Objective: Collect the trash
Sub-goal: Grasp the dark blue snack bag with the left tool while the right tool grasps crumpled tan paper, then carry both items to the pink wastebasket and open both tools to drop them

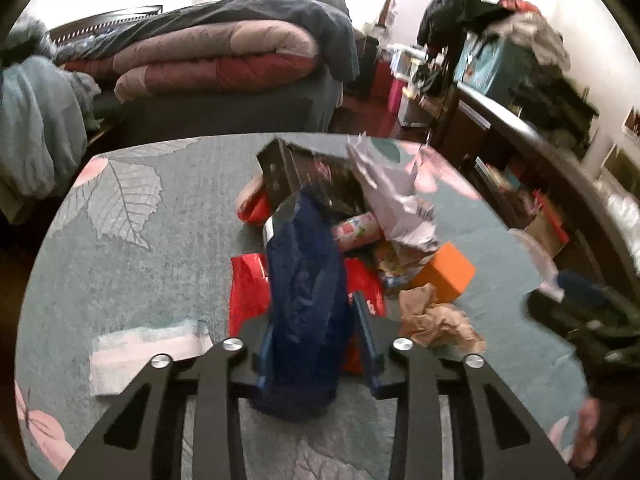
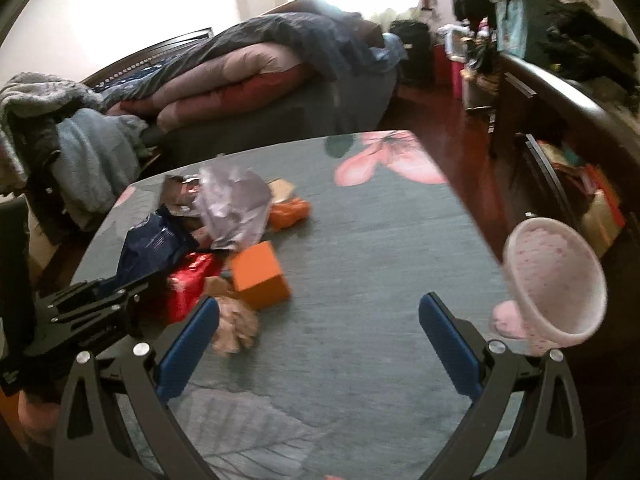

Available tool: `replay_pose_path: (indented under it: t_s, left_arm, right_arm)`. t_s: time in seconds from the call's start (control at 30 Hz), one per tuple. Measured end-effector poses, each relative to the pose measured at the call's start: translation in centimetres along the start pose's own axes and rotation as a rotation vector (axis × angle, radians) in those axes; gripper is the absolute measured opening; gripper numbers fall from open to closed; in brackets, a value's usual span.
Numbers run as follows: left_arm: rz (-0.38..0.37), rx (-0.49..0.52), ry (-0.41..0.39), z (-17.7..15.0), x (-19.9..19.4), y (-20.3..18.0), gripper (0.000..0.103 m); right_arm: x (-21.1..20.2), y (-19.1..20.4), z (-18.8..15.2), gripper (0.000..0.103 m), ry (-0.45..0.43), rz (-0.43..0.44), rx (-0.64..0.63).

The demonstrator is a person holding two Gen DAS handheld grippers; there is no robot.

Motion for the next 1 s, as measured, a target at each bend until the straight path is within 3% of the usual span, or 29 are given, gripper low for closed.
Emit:
replay_pose_path:
  t_s: [0.07, 0.33, 0.47, 0.77, 1.0]
  left_arm:
    - [-0.023, -0.024, -0.034, -0.3, -1.1, 0.5, 0.030]
    - [-0.029, -0.122, -0.159, -1.2, -5.7, 3.3, 0.030]
    - [-0.025, -0.125, -0.172, -1.3, -6.4, 3.7, 0.030]
    - [-0.069, -0.075, -0.194, -1.3, -7.7, 1.0, 0.030]
    - [-0.138, 0.021, -0.198, -0.7, -8.4, -5.3, 0.031]
  right_arm:
    - [1.0, 1.2, 0.1, 0.095, 0.022, 0.010, -0.027]
    - [4.9, 5.3, 0.0, 0.056, 0.154, 0.070, -0.083]
    - [5.5, 6.6, 0.1, 0.027, 0.152, 0.042, -0.116]
    - [0.7, 4.3, -1.0, 0.023, 0.062, 0.094, -0.086]
    - [-3.7, -0.8, -2.2, 0.023, -0.013, 0.066, -0.007]
Point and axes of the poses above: each gripper's, at about its wrist camera, not at the fingertips, and x roughly the way its jaws point, y to its left, z to its top, the point moved 3 cm from there along x, roughly the way its jaws point, and after that the axes turned 11 degrees about y, right-handed, at the moved point
